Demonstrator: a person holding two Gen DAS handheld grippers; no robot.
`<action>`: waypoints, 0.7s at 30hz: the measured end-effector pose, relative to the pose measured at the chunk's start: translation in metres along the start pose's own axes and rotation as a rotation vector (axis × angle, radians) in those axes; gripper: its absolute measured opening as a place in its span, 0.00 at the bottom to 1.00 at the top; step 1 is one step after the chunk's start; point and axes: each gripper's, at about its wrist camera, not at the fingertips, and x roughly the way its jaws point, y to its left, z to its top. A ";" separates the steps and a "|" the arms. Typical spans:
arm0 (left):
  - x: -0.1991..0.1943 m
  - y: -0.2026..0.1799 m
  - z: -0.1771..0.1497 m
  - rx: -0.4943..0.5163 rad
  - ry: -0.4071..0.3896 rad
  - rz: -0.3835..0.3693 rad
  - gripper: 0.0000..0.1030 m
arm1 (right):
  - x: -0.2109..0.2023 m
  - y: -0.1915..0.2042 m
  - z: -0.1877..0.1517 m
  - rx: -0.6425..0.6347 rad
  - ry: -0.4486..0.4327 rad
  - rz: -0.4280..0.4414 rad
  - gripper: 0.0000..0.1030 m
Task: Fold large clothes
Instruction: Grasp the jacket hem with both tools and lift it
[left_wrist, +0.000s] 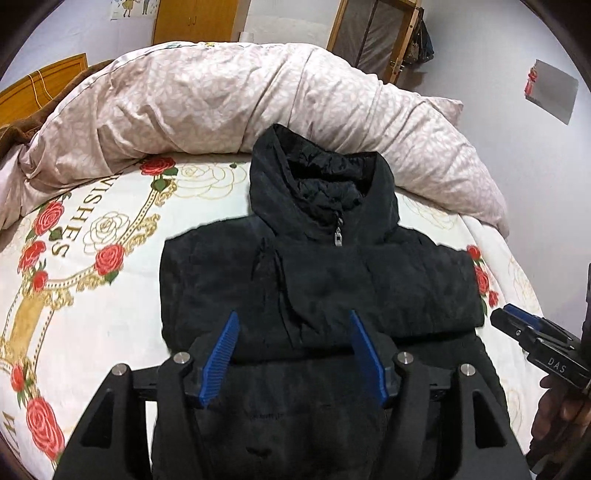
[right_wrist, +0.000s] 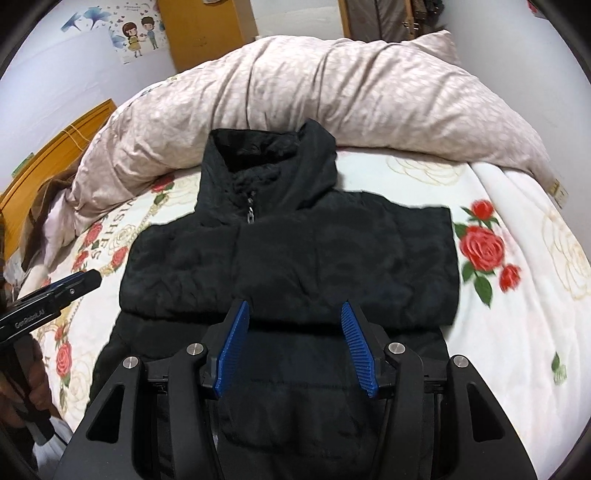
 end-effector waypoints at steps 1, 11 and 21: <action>0.005 0.002 0.008 0.002 -0.003 0.001 0.63 | 0.006 0.000 0.011 -0.005 -0.002 0.008 0.54; 0.081 0.033 0.103 -0.002 -0.009 0.043 0.67 | 0.080 -0.016 0.109 -0.041 -0.014 0.008 0.55; 0.189 0.048 0.195 0.007 -0.004 0.075 0.72 | 0.190 -0.049 0.209 -0.047 -0.004 -0.025 0.56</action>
